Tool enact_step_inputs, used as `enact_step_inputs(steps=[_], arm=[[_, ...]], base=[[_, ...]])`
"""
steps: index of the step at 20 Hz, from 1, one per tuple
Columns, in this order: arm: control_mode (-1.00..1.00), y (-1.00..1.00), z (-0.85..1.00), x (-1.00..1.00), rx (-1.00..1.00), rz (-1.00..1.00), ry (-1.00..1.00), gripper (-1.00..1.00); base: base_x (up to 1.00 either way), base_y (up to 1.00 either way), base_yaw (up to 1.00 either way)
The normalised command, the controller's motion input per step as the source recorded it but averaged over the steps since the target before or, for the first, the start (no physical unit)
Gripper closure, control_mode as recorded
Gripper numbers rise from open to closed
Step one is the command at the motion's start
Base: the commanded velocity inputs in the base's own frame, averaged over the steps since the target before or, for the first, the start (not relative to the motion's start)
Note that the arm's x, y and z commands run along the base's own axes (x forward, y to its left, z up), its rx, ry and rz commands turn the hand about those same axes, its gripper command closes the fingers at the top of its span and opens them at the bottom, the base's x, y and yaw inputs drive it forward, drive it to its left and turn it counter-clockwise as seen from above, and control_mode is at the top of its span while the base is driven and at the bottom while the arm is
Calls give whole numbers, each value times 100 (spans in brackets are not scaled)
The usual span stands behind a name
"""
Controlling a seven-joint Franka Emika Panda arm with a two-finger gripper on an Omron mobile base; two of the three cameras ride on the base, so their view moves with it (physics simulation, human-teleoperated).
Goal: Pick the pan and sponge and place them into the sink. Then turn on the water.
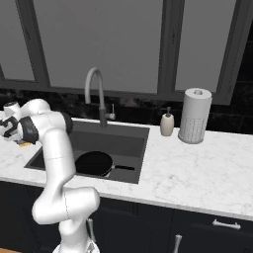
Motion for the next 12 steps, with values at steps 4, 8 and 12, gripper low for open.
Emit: enact_step_inputs(steps=[4, 8, 12], arm=[[-100, -64, 58, -99, 0, 8, -27, 100], [-100, -91, 92, -98, 0, 1, -15, 100], [-100, -100, 84, -73, 0, 0, -2, 100]], base=[[0, 0, 0], [0, 0, 0], [0, 0, 0]])
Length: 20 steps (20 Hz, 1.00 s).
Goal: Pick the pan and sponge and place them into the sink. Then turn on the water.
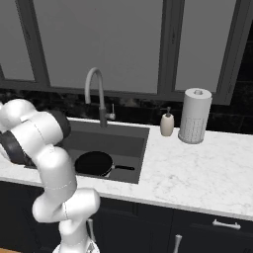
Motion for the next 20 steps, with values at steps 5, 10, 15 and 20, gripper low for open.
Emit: enact_step_inputs(steps=[5, 10, 15, 20], arm=[[-100, -100, 89, -36, 0, 0, 0, 100], [-100, -100, 61, -33, 0, 0, 4, 100], [-100, -100, 41, -33, 0, 0, 12, 100], [-100, -100, 20, -7, 2, 0, 19, 100]], base=[[0, 0, 0], [0, 0, 0], [0, 0, 0], [0, 0, 0]])
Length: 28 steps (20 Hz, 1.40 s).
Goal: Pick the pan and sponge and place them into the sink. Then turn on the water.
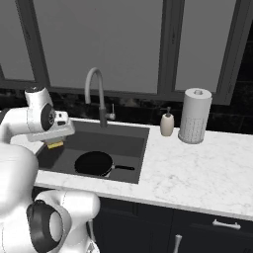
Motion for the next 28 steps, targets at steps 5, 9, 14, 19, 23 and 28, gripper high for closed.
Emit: enact_step_inputs(steps=[5, 9, 14, 19, 23, 28], arm=[[-100, -100, 0, 0, 1, 0, 23, 100], [-100, -100, -9, 5, 0, 0, 12, 100], [-100, -90, -36, 34, 0, 0, 2, 100], [-100, -33, -72, 60, -2, 0, 0, 100], [-100, -2, -77, 68, -3, 0, 0, 100], [-100, -8, -49, 67, 0, 0, 2, 100]], base=[[0, 0, 0], [0, 0, 0], [0, 0, 0], [0, 0, 0], [0, 0, 0], [0, 0, 0]])
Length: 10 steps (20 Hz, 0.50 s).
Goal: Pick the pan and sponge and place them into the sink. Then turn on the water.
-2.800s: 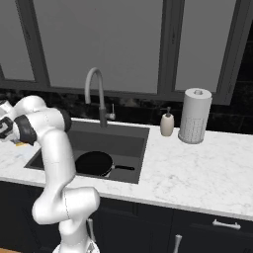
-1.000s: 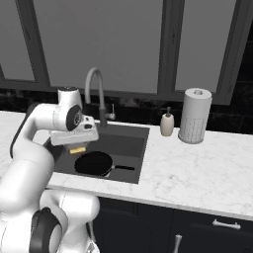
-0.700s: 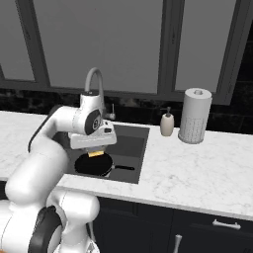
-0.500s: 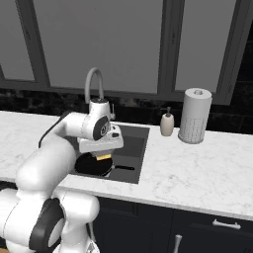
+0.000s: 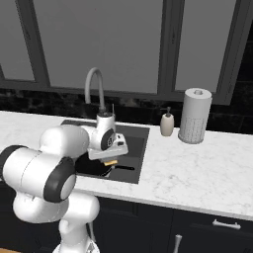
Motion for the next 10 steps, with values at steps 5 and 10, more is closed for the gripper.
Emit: enact_step_inputs(steps=[5, 10], arm=[[-100, -18, -22, 41, 0, 0, 4, 100], [-100, -2, -31, 36, 0, 0, 3, 100]], base=[[0, 0, 0], [0, 0, 0]])
